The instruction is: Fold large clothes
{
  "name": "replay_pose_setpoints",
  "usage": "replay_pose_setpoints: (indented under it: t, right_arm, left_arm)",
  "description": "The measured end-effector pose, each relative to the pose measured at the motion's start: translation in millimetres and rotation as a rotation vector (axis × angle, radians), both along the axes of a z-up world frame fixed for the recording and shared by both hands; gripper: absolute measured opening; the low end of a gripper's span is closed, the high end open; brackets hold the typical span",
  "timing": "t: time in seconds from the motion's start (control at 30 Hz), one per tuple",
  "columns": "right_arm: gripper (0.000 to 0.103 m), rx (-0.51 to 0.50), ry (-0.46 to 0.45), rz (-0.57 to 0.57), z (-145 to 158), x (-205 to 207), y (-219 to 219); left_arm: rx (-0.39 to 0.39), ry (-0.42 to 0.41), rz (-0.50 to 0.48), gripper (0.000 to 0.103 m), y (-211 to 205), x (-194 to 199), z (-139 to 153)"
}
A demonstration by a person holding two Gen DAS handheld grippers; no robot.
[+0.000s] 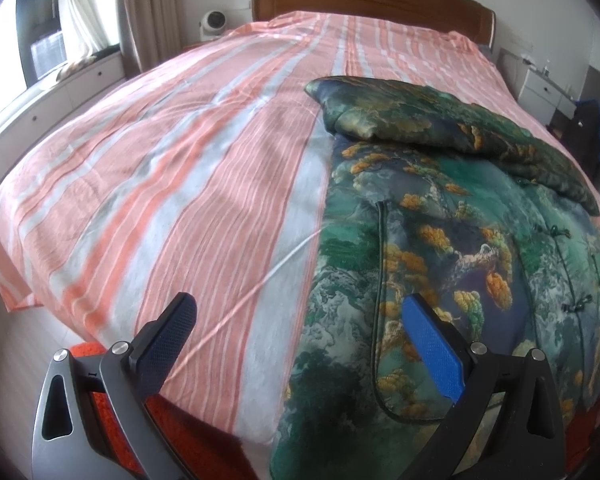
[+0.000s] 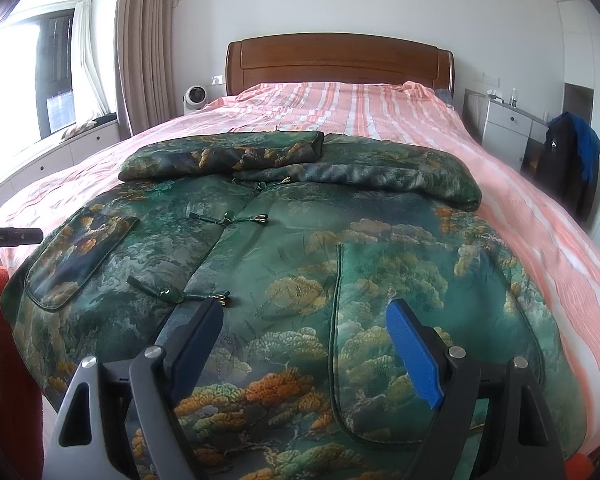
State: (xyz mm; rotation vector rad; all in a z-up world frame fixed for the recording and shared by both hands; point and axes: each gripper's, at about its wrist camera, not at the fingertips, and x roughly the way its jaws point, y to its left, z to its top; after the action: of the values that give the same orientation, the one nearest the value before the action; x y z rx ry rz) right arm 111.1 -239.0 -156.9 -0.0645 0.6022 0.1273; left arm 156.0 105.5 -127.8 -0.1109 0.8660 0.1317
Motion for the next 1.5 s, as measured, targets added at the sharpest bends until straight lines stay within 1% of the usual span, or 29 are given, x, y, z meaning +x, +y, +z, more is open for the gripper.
replay_pose_setpoints:
  t: [0.13, 0.23, 0.3, 0.33, 0.4, 0.47, 0.57, 0.6, 0.63, 0.67, 0.77, 0.87, 0.9, 0.93, 0.97, 1.0, 1.03, 1.07, 1.1, 1.13, 1.2, 1.3, 1.33, 1.43, 1.5]
  right_arm:
    - [0.083, 0.005, 0.003, 0.000, 0.5, 0.1, -0.9]
    - [0.083, 0.025, 0.010, 0.002, 6.3, 1.7, -7.6]
    - [0.083, 0.064, -0.001, -0.010, 20.3, 0.5, -24.9]
    - [0.083, 0.088, -0.010, -0.034, 30.3, -0.3, -40.3]
    - [0.083, 0.124, 0.004, -0.073, 43.2, -0.4, -69.7]
    - [0.083, 0.151, 0.051, -0.126, 50.0, -0.5, -105.2]
    - [0.083, 0.140, 0.177, -0.188, 42.2, -1.7, -151.5]
    - [0.083, 0.136, 0.224, -0.187, 37.3, -1.6, -159.1]
    - [0.083, 0.141, 0.290, -0.181, 29.6, -1.0, -166.4]
    - [0.083, 0.170, 0.371, -0.162, 18.4, -1.7, -173.5]
    - [0.083, 0.244, 0.499, -0.124, -2.2, -4.1, -182.8]
    - [0.083, 0.267, 0.548, -0.129, -14.0, -2.1, -188.2]
    - [0.081, 0.278, 0.564, -0.128, -16.5, -1.0, -189.7]
    - [0.068, 0.303, 0.590, -0.116, -17.6, 2.0, -189.9]
    - [0.052, 0.330, 0.611, -0.097, -17.8, 3.7, -188.6]
    - [0.045, 0.344, 0.631, -0.083, -16.6, 3.7, -186.6]
    - [0.024, 0.341, 0.641, -0.075, -12.8, 3.2, -184.3]
    - [0.016, 0.333, 0.646, -0.062, -7.5, 2.7, -181.9]
    - [0.016, 0.341, 0.643, -0.051, -1.2, 1.1, -180.5]
    - [0.014, 0.350, 0.640, -0.048, 4.4, 2.1, -180.9]
    - [0.013, 0.378, 0.625, -0.049, 15.1, -2.1, -180.2]
    - [0.013, 0.435, 0.619, -0.052, 23.3, -11.2, -181.0]
    - [0.013, 0.448, 0.628, -0.052, 22.1, -13.3, -180.9]
    - [0.013, 0.438, 0.691, -0.052, 9.1, -32.8, -180.3]
    - [0.013, 0.436, 0.730, -0.056, -2.0, -40.6, -180.3]
  left_arm:
    - [-0.026, 0.033, -0.021, 0.102, -0.6, -1.0, -5.2]
    - [-0.007, 0.043, -0.037, 0.102, -3.4, -6.1, -5.0]
    - [0.000, 0.053, -0.062, 0.102, -3.3, -11.3, -4.8]
    - [-0.013, 0.073, -0.085, 0.102, -2.1, -13.0, -6.9]
    - [-0.062, 0.128, -0.129, 0.102, 0.6, -11.8, -14.1]
    - [-0.109, 0.176, -0.161, 0.102, 2.5, -9.9, -22.7]
    - [-0.143, 0.230, -0.185, 0.102, 0.3, -5.3, -33.1]
    - [-0.156, 0.249, -0.194, 0.102, -0.4, -3.4, -36.7]
    - [-0.169, 0.270, -0.203, 0.102, -1.4, -1.5, -40.6]
    - [-0.176, 0.285, -0.207, 0.102, -1.5, 0.0, -43.7]
    - [-0.189, 0.303, -0.219, 0.102, -2.8, 2.2, -47.3]
    - [-0.207, 0.320, -0.237, 0.102, -4.0, 1.7, -49.0]
    - [-0.210, 0.329, -0.243, 0.100, -3.2, 2.4, -50.5]
    - [-0.215, 0.343, -0.253, 0.089, -4.7, 0.7, -51.0]
    - [-0.223, 0.359, -0.267, 0.081, -7.0, -0.4, -52.0]
    - [-0.236, 0.377, -0.287, 0.063, -10.5, -3.4, -52.2]
    - [-0.231, 0.388, -0.297, 0.042, -15.6, -8.3, -52.4]
    - [-0.205, 0.392, -0.295, 0.032, -17.9, -11.0, -49.0]
    - [-0.199, 0.390, -0.297, 0.018, -19.4, -13.7, -48.2]
    - [-0.221, 0.387, -0.299, 0.015, -19.2, -15.9, -46.9]
    - [-0.255, 0.384, -0.292, 0.012, -16.0, -21.6, -42.8]
    - [-0.283, 0.389, -0.311, 0.011, -9.4, -36.8, -35.1]
    - [-0.279, 0.399, -0.321, 0.011, -7.4, -44.1, -34.4]
    - [-0.267, 0.440, -0.331, 0.011, -3.9, -61.8, -39.7]
    - [-0.285, 0.457, -0.321, 0.011, -1.6, -65.2, -41.5]
